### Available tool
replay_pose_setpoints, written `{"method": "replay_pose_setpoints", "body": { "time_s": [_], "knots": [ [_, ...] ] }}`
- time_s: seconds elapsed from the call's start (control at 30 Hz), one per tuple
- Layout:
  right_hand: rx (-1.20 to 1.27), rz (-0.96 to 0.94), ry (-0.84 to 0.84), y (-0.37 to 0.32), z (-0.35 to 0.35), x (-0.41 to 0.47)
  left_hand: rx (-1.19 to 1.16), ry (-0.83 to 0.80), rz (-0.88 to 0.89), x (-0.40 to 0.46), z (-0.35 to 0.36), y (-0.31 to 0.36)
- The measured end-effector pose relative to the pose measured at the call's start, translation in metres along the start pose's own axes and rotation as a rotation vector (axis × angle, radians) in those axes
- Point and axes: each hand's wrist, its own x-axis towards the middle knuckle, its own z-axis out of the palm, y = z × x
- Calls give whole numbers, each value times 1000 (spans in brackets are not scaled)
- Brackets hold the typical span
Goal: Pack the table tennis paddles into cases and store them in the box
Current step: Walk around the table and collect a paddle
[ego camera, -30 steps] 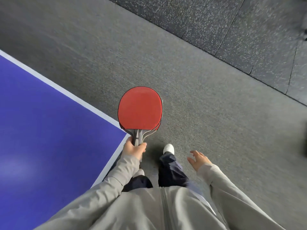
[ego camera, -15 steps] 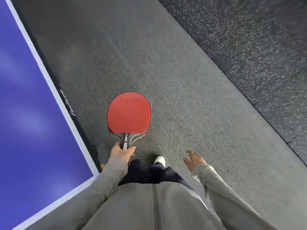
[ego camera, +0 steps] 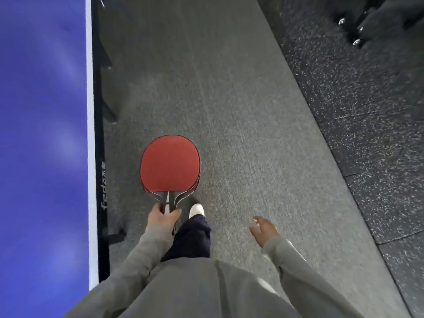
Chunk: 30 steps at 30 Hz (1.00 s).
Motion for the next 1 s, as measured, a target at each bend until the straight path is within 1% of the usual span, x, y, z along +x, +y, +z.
{"method": "replay_pose_setpoints", "body": {
  "time_s": [0.17, 0.3, 0.5, 0.67, 0.77, 1.0],
  "knots": [
    [-47, 16, 33, -40, -83, 58, -39, 0, 17, 56, 27, 88],
    [-61, -4, 70, -71, -138, 100, -70, 2, 33, 92, 43, 143],
    [-147, -40, 11, -115, -216, 181, -74, 43, -21, 149, 73, 213],
    [-182, -87, -33, -167, -291, 261, -67, 124, -57, 204, 108, 275],
    [-195, -124, -45, -202, -343, 300, -103, 168, -87, 228, 128, 318],
    [-323, -210, -49, -285, -436, 383, -172, 253, -68, 283, 154, 409]
  ]
}}
